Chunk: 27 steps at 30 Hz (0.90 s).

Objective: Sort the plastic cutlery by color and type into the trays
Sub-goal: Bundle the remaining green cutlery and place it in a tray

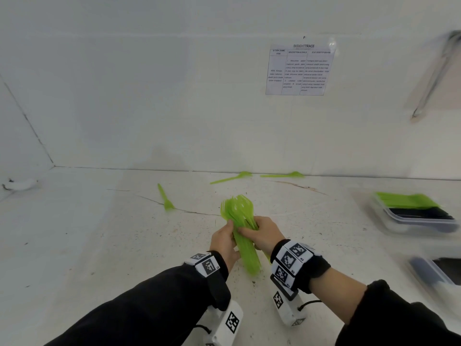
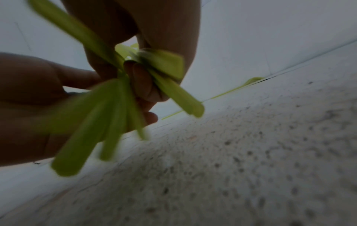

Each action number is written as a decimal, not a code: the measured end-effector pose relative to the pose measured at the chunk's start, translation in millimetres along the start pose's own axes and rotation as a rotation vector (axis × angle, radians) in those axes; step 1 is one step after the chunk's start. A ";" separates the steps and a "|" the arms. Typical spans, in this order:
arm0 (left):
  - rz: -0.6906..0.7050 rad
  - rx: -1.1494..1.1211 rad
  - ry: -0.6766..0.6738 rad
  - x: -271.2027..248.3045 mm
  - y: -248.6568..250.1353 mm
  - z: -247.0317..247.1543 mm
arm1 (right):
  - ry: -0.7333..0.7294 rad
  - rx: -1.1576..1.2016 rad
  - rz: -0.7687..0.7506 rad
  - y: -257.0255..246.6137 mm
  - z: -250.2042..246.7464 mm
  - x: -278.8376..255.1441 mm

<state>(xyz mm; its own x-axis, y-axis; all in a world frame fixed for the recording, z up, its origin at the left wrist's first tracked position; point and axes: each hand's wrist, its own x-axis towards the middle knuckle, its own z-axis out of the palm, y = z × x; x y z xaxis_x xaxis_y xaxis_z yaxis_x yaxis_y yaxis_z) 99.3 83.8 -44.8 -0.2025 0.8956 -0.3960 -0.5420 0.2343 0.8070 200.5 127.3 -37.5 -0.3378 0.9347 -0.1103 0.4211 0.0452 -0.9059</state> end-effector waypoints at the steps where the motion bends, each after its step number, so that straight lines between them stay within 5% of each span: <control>1: -0.001 -0.004 -0.004 -0.4 -0.3 0.9 | 0.012 0.010 0.000 0.5 0.4 -0.5; 27: 0.017 0.004 -0.039 -2.5 -5.1 -7.0 | -0.032 0.062 0.119 -5.6 -4.1 -2.8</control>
<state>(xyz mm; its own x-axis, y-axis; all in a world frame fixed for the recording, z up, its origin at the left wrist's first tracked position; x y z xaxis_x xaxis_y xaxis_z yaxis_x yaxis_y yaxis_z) 96.9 77.7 -51.0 -0.1798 0.9137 -0.3645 -0.5356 0.2199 0.8153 202.5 125.9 -30.5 -0.3157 0.9205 -0.2301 0.4068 -0.0878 -0.9093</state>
